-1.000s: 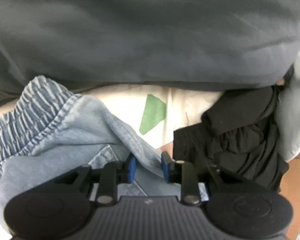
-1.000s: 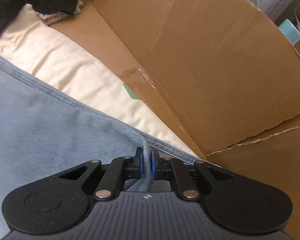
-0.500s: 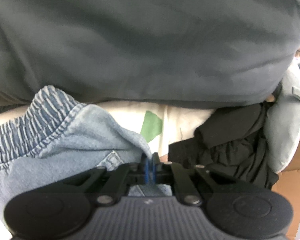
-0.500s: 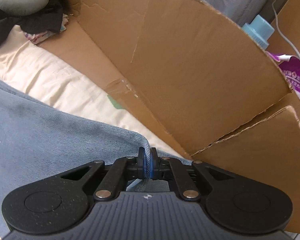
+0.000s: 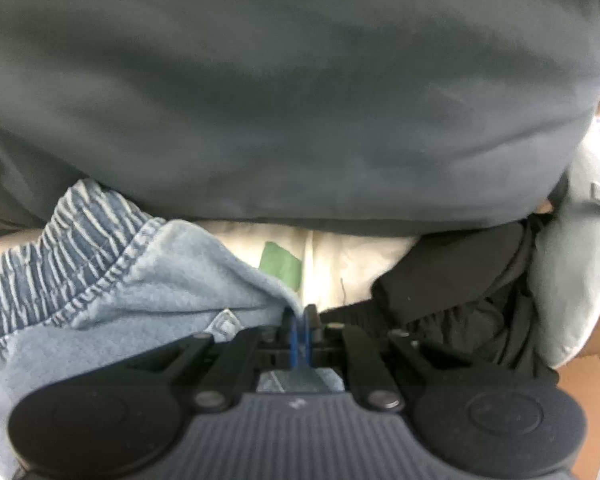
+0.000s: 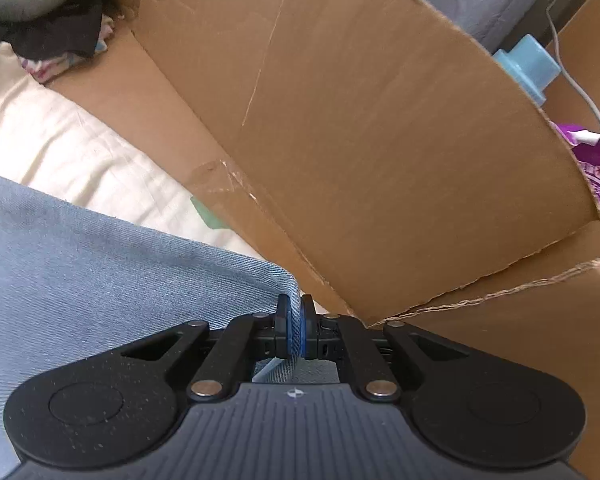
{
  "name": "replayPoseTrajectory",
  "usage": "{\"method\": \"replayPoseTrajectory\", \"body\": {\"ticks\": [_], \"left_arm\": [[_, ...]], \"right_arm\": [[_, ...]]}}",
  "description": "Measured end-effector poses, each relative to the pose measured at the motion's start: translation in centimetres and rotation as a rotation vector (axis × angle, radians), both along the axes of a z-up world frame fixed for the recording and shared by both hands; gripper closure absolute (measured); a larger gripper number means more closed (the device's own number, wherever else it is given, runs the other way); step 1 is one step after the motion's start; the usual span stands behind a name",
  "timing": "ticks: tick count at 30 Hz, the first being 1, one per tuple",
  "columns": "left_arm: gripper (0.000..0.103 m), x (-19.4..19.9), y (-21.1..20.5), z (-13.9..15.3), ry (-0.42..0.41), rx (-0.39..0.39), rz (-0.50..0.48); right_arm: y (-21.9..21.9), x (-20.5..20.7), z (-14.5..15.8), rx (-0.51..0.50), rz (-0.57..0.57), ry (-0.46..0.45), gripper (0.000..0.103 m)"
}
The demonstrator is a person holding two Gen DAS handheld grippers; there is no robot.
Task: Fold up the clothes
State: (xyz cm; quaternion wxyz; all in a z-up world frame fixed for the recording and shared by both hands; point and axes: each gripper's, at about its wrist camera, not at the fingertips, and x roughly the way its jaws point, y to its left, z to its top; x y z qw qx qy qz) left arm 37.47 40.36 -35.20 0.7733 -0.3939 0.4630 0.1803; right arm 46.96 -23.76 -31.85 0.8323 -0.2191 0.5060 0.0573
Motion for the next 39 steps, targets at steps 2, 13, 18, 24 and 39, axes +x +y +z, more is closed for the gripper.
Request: {"method": "replayPoseTrajectory", "body": {"ticks": [2, 13, 18, 24, 39], "left_arm": [[0.100, 0.4, 0.1, -0.5, 0.008, -0.001, 0.005], [0.068, 1.2, -1.6, -0.9, 0.081, 0.038, -0.068], [0.063, 0.6, -4.2, 0.7, 0.065, 0.048, -0.156], [0.063, -0.8, -8.2, 1.1, 0.047, 0.009, -0.232], [0.055, -1.8, -19.5, 1.5, 0.084, 0.045, -0.406]], "right_arm": [[0.2, 0.1, -0.3, -0.012, 0.002, 0.006, 0.102], [-0.1, 0.0, 0.2, 0.051, -0.084, 0.001, 0.061], [-0.7, -1.5, 3.3, 0.147, -0.114, -0.047, 0.053], [-2.2, -4.4, 7.1, 0.229, -0.158, -0.124, 0.052], [-4.6, -14.6, 6.1, 0.254, -0.112, -0.183, 0.052]]}}
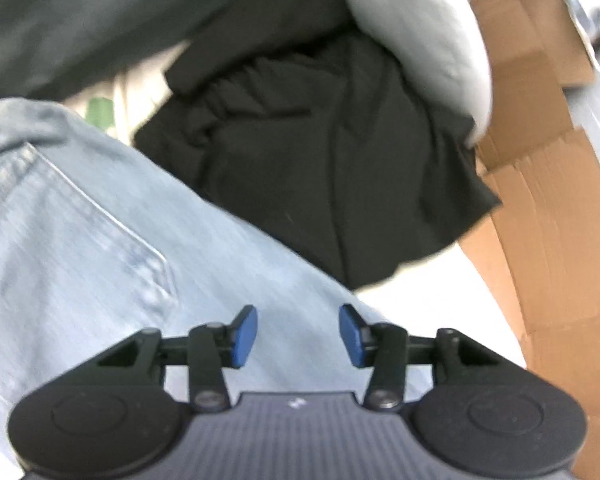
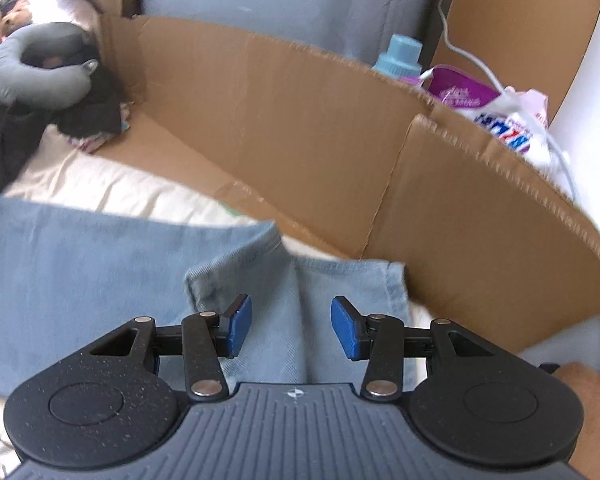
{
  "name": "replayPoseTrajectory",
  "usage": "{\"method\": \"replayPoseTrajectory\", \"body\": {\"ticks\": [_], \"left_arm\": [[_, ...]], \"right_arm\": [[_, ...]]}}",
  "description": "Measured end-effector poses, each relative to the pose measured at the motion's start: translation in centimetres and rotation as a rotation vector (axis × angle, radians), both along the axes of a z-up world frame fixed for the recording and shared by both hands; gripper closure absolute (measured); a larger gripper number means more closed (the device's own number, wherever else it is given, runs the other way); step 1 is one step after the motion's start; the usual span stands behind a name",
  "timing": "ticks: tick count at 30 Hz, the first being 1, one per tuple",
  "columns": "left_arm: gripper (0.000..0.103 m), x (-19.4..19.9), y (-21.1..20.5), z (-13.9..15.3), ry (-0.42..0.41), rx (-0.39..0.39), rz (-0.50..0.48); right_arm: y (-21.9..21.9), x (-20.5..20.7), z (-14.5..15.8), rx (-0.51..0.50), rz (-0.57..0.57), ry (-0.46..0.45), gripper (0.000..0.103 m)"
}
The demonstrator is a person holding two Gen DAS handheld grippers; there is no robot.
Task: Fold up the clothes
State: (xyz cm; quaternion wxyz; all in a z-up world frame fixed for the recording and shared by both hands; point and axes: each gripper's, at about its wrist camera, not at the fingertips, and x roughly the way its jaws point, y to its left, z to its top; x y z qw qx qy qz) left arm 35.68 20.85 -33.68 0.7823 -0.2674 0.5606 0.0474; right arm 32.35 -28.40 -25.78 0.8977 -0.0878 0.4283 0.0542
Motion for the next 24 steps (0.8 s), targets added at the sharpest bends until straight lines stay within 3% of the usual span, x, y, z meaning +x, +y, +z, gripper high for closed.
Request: {"method": "replayPoseTrajectory", "body": {"ticks": [7, 13, 15, 24], "left_arm": [[0.050, -1.5, -4.6, -0.6, 0.029, 0.069, -0.074], [0.048, -2.9, -6.9, -1.6, 0.066, 0.085, -0.136], [0.042, -3.5, -7.3, -1.8, 0.067, 0.100, -0.142], [0.035, -4.8, -9.8, -1.7, 0.105, 0.199, -0.256]], "right_arm": [[1.7, -2.6, -2.8, 0.042, 0.035, -0.059, 0.051], [3.5, -4.2, -5.8, -0.121, 0.124, -0.051, 0.051], [4.2, -4.2, -6.4, -0.186, 0.157, -0.048, 0.051], [5.5, -5.1, -7.7, -0.277, 0.218, 0.000, 0.050]]}}
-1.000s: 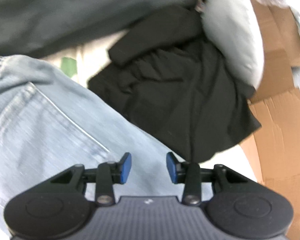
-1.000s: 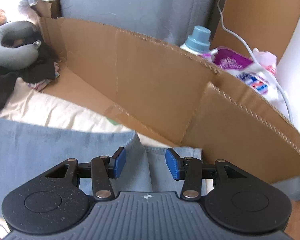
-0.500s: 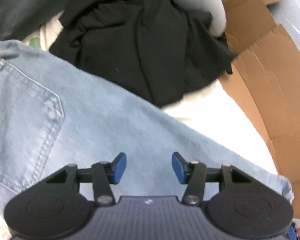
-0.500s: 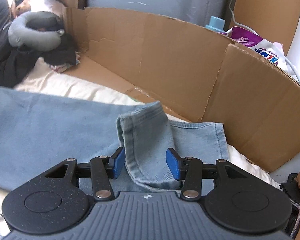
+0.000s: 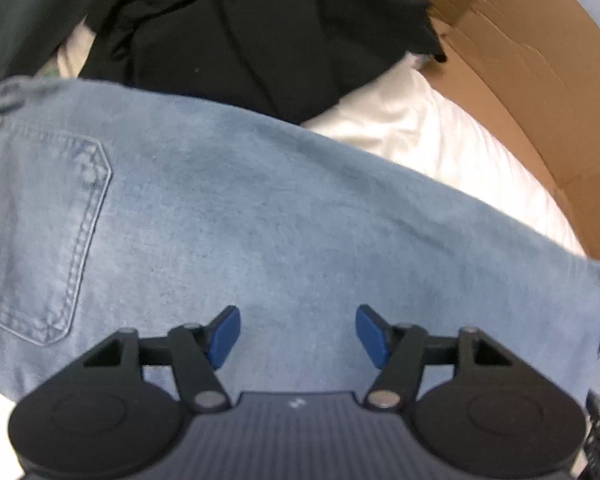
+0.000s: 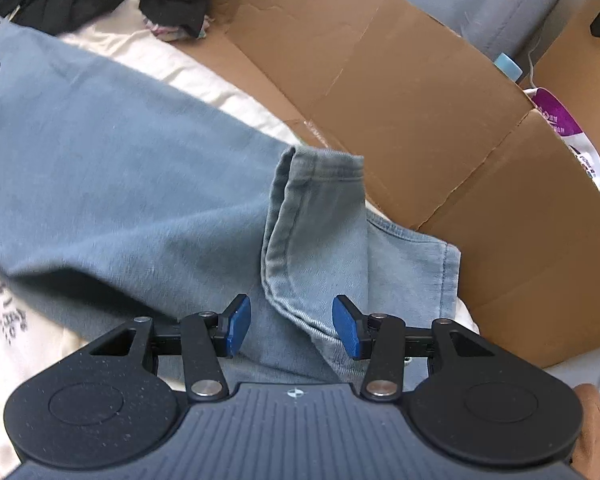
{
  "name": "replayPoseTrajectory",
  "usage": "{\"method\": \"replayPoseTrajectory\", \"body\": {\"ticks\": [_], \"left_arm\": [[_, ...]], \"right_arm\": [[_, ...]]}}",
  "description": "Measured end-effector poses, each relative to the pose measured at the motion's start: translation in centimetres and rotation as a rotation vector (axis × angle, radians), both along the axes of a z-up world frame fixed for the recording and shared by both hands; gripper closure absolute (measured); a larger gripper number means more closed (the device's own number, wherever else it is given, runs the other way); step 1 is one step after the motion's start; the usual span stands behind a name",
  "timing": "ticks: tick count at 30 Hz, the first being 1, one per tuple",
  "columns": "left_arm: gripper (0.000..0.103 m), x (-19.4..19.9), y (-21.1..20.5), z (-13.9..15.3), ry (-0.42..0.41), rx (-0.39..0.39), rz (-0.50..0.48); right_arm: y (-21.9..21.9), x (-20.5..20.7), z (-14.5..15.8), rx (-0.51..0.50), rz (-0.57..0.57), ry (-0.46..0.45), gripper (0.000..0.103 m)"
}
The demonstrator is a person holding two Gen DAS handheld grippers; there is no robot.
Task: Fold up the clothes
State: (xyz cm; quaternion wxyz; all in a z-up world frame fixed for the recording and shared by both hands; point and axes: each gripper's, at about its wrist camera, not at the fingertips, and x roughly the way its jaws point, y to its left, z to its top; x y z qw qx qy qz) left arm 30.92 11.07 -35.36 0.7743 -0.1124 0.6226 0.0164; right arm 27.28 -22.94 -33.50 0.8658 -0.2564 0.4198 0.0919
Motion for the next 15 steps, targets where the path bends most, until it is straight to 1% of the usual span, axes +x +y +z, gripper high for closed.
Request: {"method": "replayPoseTrajectory", "body": {"ticks": [3, 7, 9, 11, 13, 14, 15], "left_arm": [[0.035, 0.7, -0.4, -0.6, 0.011, -0.005, -0.013], [0.035, -1.4, -1.2, -0.6, 0.032, -0.025, -0.064], [0.035, -2.3, -1.5, -0.3, 0.040, -0.032, -0.080], [0.035, -2.3, -2.0, -0.5, 0.050, -0.039, -0.084], [0.035, -2.1, -2.4, -0.7, 0.052, -0.030, -0.097], [0.035, -2.1, -2.6, -0.6, 0.050, -0.022, -0.104], [0.035, -2.0, -2.7, -0.6, 0.048, -0.016, -0.109]], "right_arm": [[-0.8, -0.2, -0.5, 0.006, -0.039, 0.009, 0.050], [-1.6, 0.0, -0.8, -0.011, -0.067, 0.003, 0.050], [-1.6, 0.2, -1.1, -0.031, -0.058, 0.009, 0.050], [-1.5, 0.3, -1.6, -0.060, -0.045, 0.011, 0.051], [-1.6, 0.3, -1.8, -0.077, -0.049, -0.007, 0.054], [-1.8, 0.3, -1.7, -0.071, -0.063, -0.014, 0.067], [-2.0, 0.3, -1.6, -0.063, -0.074, -0.018, 0.084]]}}
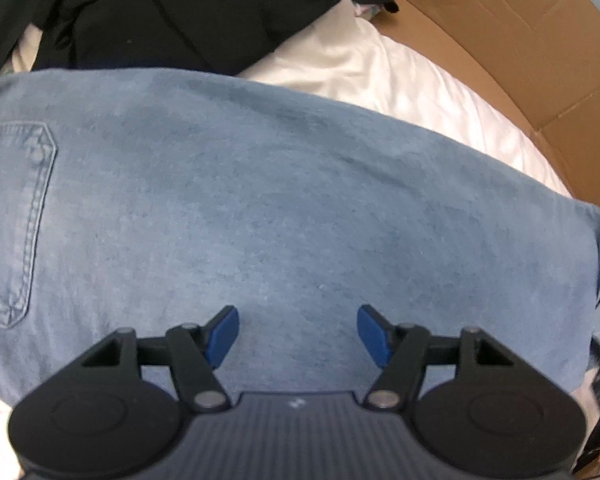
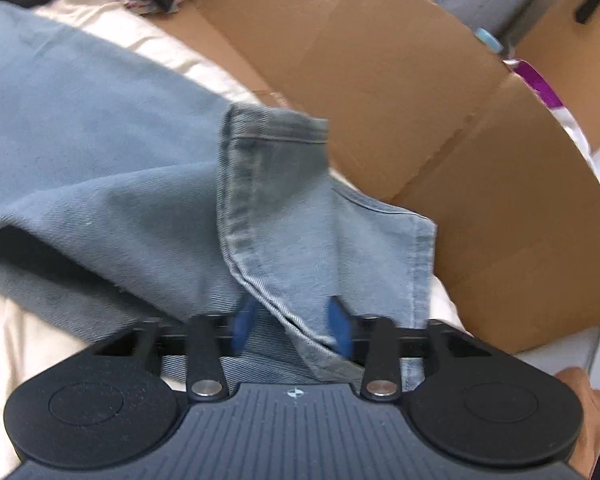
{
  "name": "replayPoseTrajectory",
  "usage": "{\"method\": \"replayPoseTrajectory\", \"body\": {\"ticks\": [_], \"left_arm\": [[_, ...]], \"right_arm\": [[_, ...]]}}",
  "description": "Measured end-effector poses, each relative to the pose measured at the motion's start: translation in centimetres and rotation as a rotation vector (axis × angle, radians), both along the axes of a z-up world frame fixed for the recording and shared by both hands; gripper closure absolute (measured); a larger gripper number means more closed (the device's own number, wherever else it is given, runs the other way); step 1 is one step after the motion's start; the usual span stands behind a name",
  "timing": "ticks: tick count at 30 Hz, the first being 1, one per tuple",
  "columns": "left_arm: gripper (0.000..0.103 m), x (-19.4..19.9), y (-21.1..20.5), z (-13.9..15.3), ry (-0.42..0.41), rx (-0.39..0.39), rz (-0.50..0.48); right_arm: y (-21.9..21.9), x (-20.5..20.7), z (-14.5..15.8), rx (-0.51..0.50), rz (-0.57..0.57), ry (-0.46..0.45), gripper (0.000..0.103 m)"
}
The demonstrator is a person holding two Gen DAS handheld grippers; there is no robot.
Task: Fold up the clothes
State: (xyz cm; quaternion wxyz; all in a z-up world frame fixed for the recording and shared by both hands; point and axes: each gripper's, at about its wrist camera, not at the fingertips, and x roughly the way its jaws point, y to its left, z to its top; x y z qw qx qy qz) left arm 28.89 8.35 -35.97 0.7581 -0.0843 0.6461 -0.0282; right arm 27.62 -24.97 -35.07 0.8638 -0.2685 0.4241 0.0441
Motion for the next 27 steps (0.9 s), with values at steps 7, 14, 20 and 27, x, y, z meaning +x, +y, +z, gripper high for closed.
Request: {"method": "replayPoseTrajectory", "body": {"ticks": [7, 14, 20, 27], "left_arm": [[0.035, 0.2, -0.7, 0.2, -0.014, -0.002, -0.003], [0.035, 0.8, -1.1, -0.9, -0.008, 0.003, -0.007], [0.035, 1.1, -0.9, -1.0, 0.005, -0.016, 0.025], [0.035, 1.4, -1.4, -0.8, -0.008, -0.065, 0.030]], "right_arm": [[-1.4, -0.5, 1.5, 0.081, -0.045, -0.029, 0.097], [-5.0, -0.2, 3.4, 0.231, -0.196, -0.060, 0.099], [-8.8, 0.0, 4.2, 0.389, -0.320, -0.064, 0.100], [-12.3, 0.2, 4.7, 0.523, -0.429, -0.074, 0.100]]}}
